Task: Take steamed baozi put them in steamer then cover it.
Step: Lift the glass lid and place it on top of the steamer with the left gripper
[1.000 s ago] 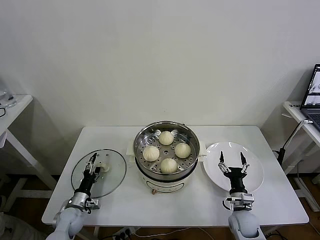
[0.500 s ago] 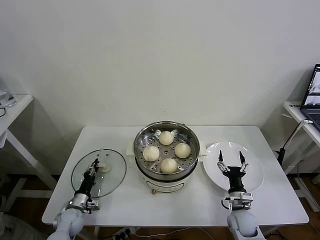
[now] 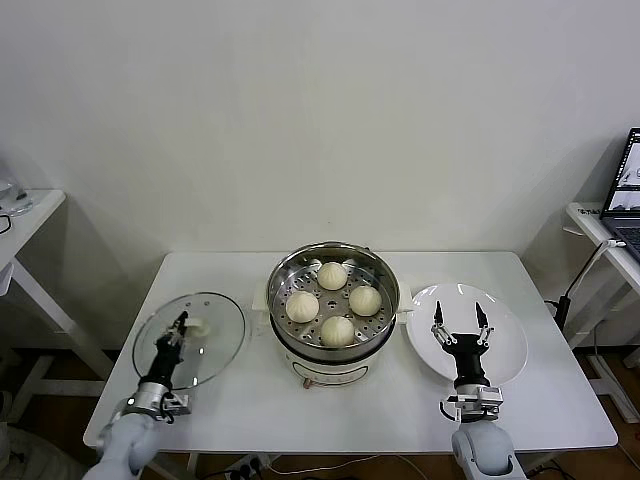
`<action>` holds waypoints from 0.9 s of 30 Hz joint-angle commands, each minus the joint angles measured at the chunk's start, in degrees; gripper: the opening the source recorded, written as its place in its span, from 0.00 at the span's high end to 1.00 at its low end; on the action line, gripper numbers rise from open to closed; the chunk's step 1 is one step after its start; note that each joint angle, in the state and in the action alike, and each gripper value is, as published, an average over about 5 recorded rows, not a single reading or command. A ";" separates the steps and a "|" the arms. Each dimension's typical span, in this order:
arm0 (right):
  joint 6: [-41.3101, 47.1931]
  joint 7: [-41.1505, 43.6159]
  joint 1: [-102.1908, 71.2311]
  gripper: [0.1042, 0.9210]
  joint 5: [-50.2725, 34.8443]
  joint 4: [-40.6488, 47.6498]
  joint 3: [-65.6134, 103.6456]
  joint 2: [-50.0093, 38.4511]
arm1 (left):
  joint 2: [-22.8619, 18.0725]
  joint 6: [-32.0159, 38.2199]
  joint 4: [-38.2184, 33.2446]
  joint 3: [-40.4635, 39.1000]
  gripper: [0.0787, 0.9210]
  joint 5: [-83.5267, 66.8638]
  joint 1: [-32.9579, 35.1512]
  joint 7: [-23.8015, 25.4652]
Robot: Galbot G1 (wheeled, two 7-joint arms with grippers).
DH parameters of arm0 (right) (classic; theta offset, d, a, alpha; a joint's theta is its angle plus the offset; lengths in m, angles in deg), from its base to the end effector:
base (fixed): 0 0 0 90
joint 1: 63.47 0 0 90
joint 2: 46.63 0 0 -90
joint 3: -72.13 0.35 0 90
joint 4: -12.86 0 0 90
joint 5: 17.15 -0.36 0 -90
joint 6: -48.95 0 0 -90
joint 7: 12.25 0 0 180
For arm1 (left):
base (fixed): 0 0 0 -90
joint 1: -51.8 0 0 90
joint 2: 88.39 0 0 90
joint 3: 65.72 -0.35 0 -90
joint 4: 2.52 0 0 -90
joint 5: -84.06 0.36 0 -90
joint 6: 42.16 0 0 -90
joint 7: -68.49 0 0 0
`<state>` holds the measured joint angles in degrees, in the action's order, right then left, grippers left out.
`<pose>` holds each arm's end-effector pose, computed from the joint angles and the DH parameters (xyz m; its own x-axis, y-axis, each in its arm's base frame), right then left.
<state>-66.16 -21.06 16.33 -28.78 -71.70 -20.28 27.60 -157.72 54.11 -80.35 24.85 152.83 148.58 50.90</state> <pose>0.2862 -0.0899 -0.4313 -0.9804 0.1083 -0.1644 0.1169 0.9922 -0.0433 0.3025 0.1536 -0.4360 -0.9998 0.0189 0.0050 0.0055 0.0259 0.9996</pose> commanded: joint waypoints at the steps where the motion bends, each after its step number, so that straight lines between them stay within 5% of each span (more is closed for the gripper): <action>1: -0.12 0.05 0.03 0.12 0.29 -0.19 -0.05 0.44 | 3.91 -1.88 -22.80 8.56 0.87 -3.99 3.42 2.04; 6: -0.72 0.26 -0.30 0.12 0.87 -0.53 -0.25 0.79 | 7.09 -5.30 -34.54 7.28 0.87 -8.10 4.59 5.99; 14: -0.62 0.17 -0.92 0.12 0.84 -1.06 -0.12 1.05 | 7.96 -15.72 -47.32 -11.12 0.87 -10.37 3.06 12.77; 21: -0.72 0.02 -0.59 0.12 0.73 -0.24 0.84 1.41 | 2.09 -27.78 -46.16 -32.06 0.87 -9.14 -5.40 17.00; 27: -0.91 -0.01 -0.47 0.12 0.72 0.30 1.71 1.82 | -3.00 -33.79 -41.32 -37.79 0.87 -1.43 -9.87 24.76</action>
<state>-66.87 -21.04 15.80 -28.08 -71.86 -19.27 29.24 -154.37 34.77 -119.94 7.06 144.97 146.83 64.70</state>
